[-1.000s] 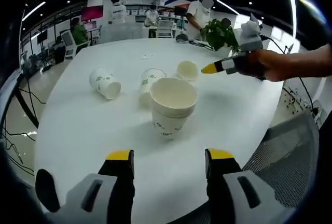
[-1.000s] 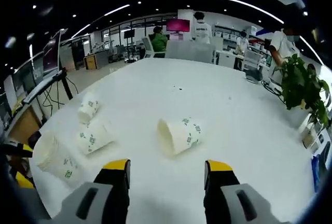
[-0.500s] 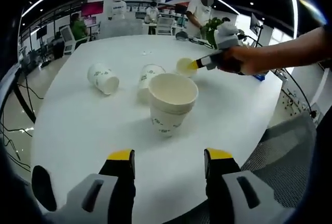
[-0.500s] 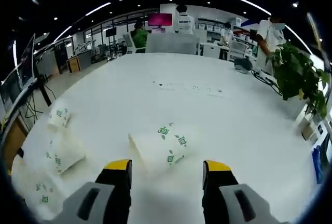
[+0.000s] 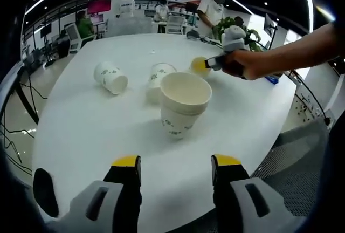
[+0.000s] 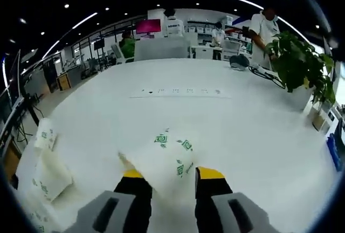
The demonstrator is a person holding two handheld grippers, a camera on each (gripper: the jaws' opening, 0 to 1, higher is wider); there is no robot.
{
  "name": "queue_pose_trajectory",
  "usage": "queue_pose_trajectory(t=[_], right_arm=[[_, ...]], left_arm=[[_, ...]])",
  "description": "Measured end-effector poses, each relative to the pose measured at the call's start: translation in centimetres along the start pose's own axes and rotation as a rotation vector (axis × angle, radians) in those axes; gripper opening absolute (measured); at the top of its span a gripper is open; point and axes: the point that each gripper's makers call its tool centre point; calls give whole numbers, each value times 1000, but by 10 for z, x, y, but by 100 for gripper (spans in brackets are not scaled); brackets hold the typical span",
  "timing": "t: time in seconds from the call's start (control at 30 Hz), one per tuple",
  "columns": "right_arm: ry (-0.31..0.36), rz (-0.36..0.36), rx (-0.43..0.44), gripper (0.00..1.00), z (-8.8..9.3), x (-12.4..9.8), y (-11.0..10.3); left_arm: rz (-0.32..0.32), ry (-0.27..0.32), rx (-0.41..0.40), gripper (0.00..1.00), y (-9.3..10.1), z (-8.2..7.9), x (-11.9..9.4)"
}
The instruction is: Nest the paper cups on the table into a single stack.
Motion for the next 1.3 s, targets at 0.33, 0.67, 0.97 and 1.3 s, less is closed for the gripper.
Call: queue_pose_trajectory(t=[0.33, 0.67, 0.97, 1.3], right_arm=[[-26, 26, 17, 0, 1, -11, 22], [-22, -10, -32, 0, -10, -34, 18], [-10, -60, -109, 0, -28, -44, 10], [6, -128, -232, 0, -37, -63, -9]], left_arm=[[11, -11, 15, 52, 7, -1, 0], [12, -4, 38, 52, 11, -5, -4], [2, 20, 44, 51, 5, -6, -3], [-6, 47, 52, 51, 3, -10, -5]])
Point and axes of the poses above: the point that each gripper's makers call its tool centre point, and the gripper's own axes: x roughly forward along the fingers, y roughly to its right, z roughly out of its underside
